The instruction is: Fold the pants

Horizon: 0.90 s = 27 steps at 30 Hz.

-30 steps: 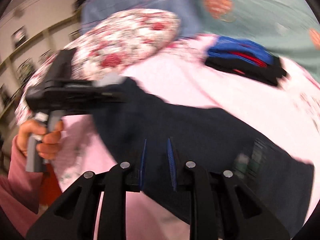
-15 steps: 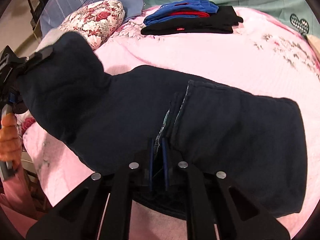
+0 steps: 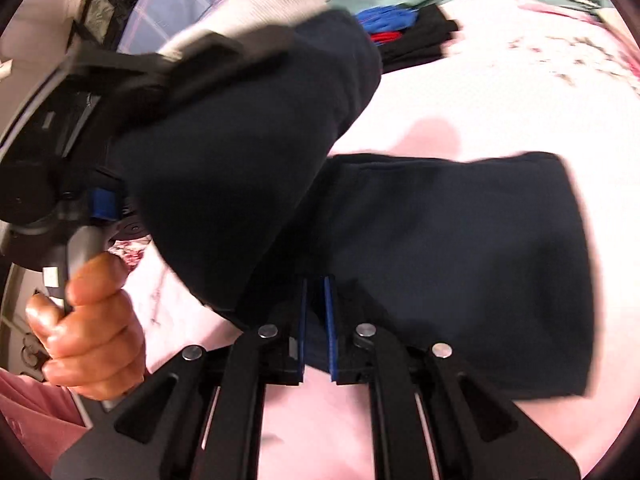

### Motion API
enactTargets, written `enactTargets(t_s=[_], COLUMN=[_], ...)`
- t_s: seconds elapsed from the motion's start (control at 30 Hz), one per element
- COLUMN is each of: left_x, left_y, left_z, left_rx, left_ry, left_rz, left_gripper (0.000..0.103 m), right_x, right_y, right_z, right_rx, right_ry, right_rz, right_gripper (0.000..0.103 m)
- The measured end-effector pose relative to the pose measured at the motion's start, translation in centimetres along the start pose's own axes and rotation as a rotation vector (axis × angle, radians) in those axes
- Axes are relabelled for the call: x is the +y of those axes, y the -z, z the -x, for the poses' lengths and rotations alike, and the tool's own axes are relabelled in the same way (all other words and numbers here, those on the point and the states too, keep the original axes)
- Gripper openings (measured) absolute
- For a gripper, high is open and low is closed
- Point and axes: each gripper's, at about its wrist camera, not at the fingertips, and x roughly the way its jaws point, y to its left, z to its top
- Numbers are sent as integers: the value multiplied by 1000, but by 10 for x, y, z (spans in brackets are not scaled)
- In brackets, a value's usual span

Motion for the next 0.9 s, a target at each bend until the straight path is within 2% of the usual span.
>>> enactTargets(t_s=[0.13,0.33,0.43,0.47,0.5,0.53,0.63,0.7,0.77,0.83,0.9], left_x=[-10,-13,-19,-22,-22,-25,-34,-39,-37,-26,-12], left_y=[14,29,34,34,33,31,26,23,23,23,24], left_z=[-40,-74,-78,-77,-73,-65,-36,-13,10,25,35], left_rx=[49,92,116,121,121,111,57,-11,-87,-117,-126], left_ry=[-68,-191,-221,-209,-188,-144,-80,-114,-203,-268,-297], left_rz=[-50,-113,-159,-172,-174,-159,-182,-252,-315,-329,-308], left_gripper=[32,34,43,56,64,77,87,91,93,95,95], right_x=[-29,-51,-54,-55,-58,-59,-59,-61,-61,-62,-69], right_y=[11,21,22,22,21,23,23,24,27,28,24], right_z=[27,48,49,49,50,53,57,62,69,78,81], right_rx=[-18,-52,-55,-54,-54,-57,-59,-61,-65,-82,-100], right_ry=[52,45,35,24,15,4,19,21,25,41,55], right_rz=[-57,-118,-133,-143,-148,-152,-145,-142,-139,-139,-164], right_gripper=[9,9,11,13,21,28,29,31,35,39,47])
